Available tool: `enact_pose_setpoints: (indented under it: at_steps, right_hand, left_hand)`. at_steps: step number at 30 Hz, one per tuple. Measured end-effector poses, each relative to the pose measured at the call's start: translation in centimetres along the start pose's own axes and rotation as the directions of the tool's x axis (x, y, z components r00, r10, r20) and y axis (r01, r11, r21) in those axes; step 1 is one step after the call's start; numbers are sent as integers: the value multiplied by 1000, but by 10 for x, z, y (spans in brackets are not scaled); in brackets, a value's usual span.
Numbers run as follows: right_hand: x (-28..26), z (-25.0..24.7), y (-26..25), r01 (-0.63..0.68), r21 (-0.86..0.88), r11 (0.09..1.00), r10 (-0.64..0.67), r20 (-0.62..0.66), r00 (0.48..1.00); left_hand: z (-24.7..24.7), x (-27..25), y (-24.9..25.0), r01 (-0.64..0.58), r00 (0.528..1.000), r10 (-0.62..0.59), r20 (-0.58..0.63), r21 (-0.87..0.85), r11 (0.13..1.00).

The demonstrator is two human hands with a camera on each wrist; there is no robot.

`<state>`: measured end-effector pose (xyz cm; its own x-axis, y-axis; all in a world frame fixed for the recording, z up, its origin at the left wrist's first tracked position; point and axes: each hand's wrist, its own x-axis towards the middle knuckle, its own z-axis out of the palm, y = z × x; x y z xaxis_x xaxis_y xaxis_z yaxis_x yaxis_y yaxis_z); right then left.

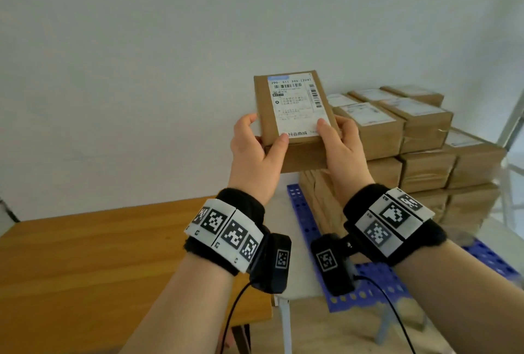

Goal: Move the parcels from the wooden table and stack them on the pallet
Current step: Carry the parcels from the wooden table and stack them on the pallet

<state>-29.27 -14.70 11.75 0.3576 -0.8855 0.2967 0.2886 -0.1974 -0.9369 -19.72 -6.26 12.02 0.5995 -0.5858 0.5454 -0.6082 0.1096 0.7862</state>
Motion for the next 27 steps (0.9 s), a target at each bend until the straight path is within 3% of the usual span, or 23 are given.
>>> enact_pose_setpoints:
  at_steps: [7,17,27]
  right_hand:
    - [15,-85,-31,26,42,999,-27,24,999]
    - [79,-264,-59,25,29,999,-26,32,999]
    - [152,-351,-52,-77,26,997,78,-80,994]
  left_hand:
    - [72,-7,53,-35,998,34,43,21,999]
    - [250,-4,127,-72,997,70,40,51,996]
    - [342,24,142,-163,972,136,191,132,978]
